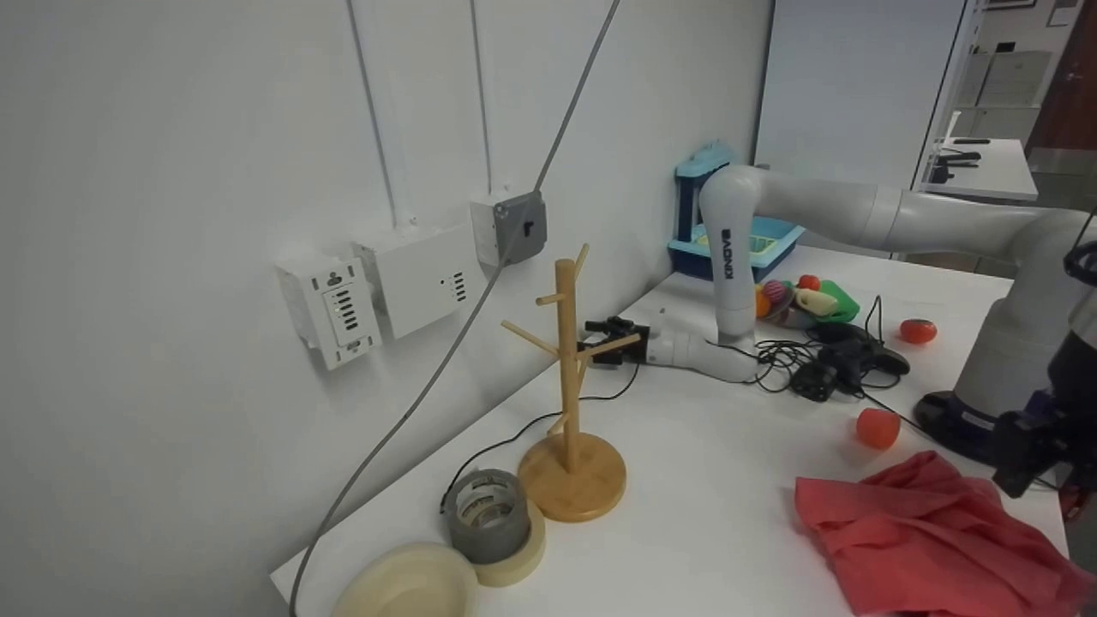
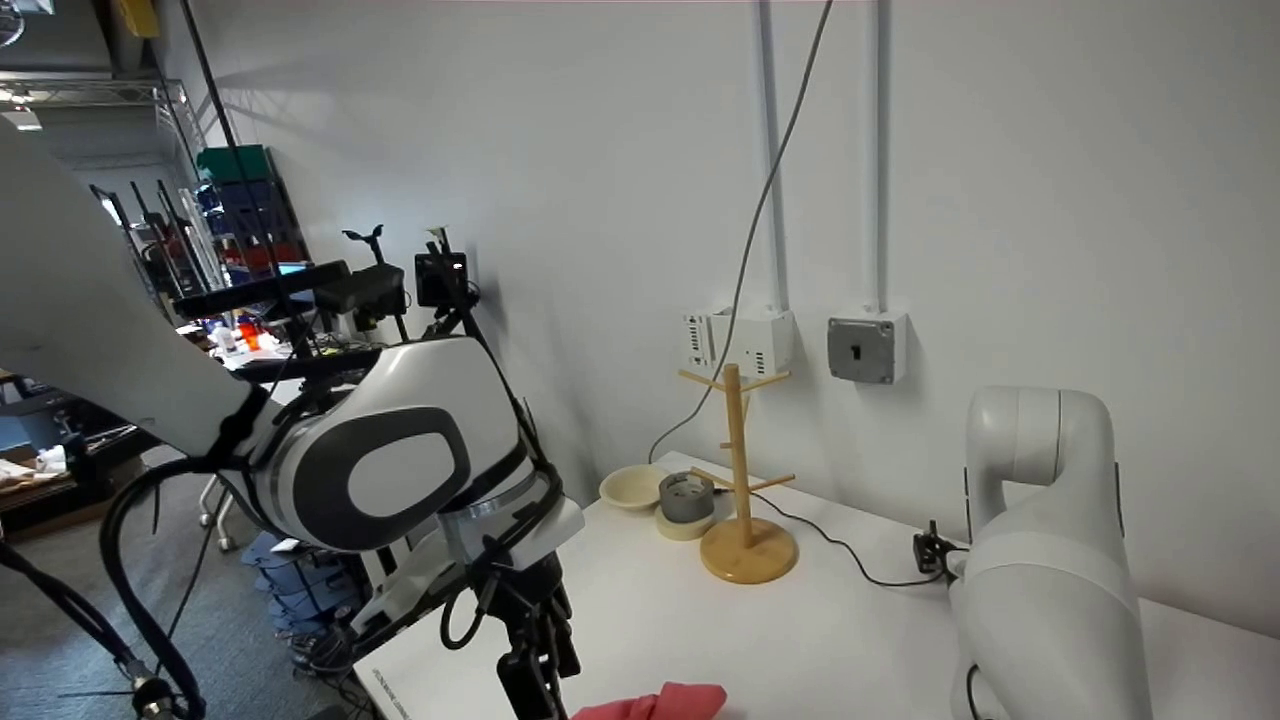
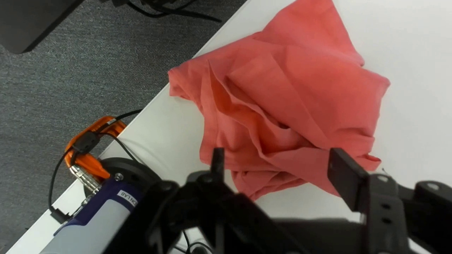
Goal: Fold the orange cloth
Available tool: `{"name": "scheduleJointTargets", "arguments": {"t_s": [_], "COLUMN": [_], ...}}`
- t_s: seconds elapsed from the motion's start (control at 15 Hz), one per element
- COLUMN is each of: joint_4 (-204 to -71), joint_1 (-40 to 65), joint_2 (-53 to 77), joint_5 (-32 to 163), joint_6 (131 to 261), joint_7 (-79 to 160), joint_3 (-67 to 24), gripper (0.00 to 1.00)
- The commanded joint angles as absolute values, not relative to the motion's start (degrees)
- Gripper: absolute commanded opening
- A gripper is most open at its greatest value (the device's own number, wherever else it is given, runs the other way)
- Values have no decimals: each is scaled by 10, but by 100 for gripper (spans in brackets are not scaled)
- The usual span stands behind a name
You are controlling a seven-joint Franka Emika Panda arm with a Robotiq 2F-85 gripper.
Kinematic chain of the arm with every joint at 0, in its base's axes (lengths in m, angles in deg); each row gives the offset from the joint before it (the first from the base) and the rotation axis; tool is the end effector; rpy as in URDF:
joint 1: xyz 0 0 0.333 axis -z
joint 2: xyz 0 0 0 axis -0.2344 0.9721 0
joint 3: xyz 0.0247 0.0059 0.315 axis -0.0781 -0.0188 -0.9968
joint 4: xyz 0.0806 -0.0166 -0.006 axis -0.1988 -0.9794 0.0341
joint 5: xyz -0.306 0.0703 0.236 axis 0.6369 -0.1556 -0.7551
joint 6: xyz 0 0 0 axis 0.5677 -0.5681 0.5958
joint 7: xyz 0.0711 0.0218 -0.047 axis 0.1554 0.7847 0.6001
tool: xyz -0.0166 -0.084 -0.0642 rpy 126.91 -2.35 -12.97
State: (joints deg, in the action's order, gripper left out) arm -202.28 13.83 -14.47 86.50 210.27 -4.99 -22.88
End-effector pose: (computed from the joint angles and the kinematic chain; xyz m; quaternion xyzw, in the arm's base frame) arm 0.3931 -0.0086 0.2740 0.9563 -0.2715 0.0545 0.0935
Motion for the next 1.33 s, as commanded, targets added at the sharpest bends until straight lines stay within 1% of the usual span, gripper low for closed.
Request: {"name": "scheduleJointTargets", "arguments": {"t_s": [0.0, 0.33, 0.8, 0.87, 1.27], "joint_4": [-2035, -2029, -2026, -2022, -2022], "joint_1": [155, 146, 141, 155, 153], "joint_2": [-166, -156, -151, -145, -145], "joint_5": [827, 739, 673, 695, 683], "joint_6": [2124, 2159, 2197, 2183, 2187], "joint_7": [0, 132, 296, 249, 278], "joint_3": [-244, -239, -235, -251, -250], "gripper": [100, 100, 100, 100, 100]}}
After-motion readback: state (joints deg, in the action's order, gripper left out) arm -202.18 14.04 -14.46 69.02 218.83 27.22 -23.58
